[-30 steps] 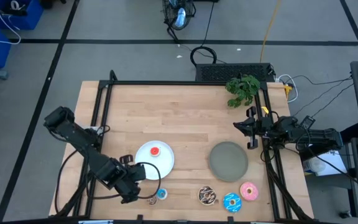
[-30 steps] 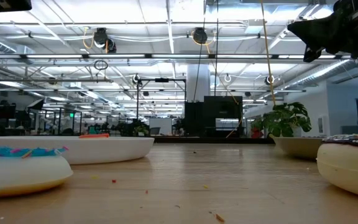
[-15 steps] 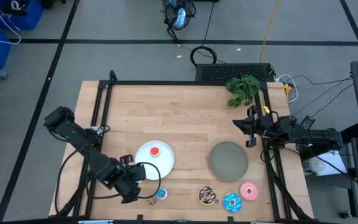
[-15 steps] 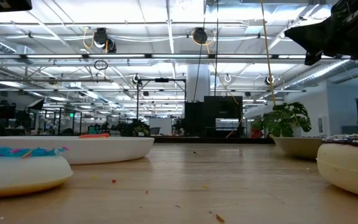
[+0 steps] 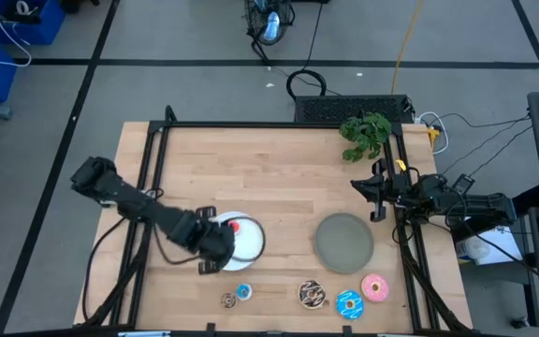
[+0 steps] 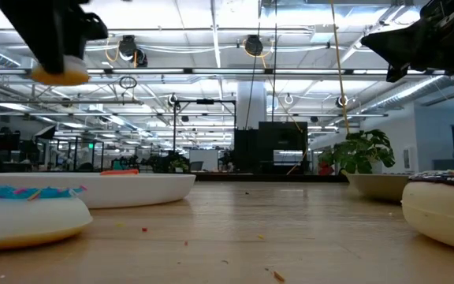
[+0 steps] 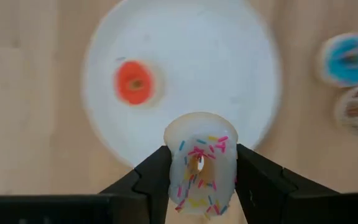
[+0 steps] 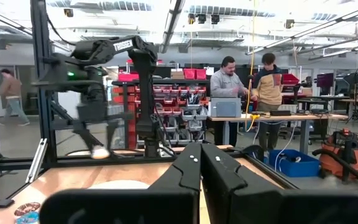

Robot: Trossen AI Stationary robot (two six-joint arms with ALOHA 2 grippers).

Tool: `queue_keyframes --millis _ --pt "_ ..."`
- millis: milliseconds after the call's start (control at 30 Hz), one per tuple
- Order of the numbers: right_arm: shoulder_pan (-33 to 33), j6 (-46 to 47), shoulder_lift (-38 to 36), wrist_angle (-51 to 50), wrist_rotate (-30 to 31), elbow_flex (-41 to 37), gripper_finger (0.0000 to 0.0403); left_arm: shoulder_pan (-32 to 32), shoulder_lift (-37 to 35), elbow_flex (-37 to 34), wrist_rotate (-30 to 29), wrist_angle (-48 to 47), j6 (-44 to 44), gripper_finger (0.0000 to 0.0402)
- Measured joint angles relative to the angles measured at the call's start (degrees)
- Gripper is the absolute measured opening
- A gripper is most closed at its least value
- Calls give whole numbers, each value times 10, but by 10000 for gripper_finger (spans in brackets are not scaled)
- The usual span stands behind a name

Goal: Pick & Place donuts
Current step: Put the small white donut on the white plate

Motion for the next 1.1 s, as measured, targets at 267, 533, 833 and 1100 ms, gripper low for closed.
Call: queue_keyframes --millis 267,533,833,1100 --pt "0 -3 0 0 0 0 0 70 0 -27 -1 31 47 161" --pt "0 -4 0 0 0 0 0 68 0 -117 71 139 59 161" --pt "0 -4 0 4 0 0 0 45 0 -151 70 167 38 161" --pt "0 -4 0 4 0 0 0 46 0 -159 42 179 36 161"
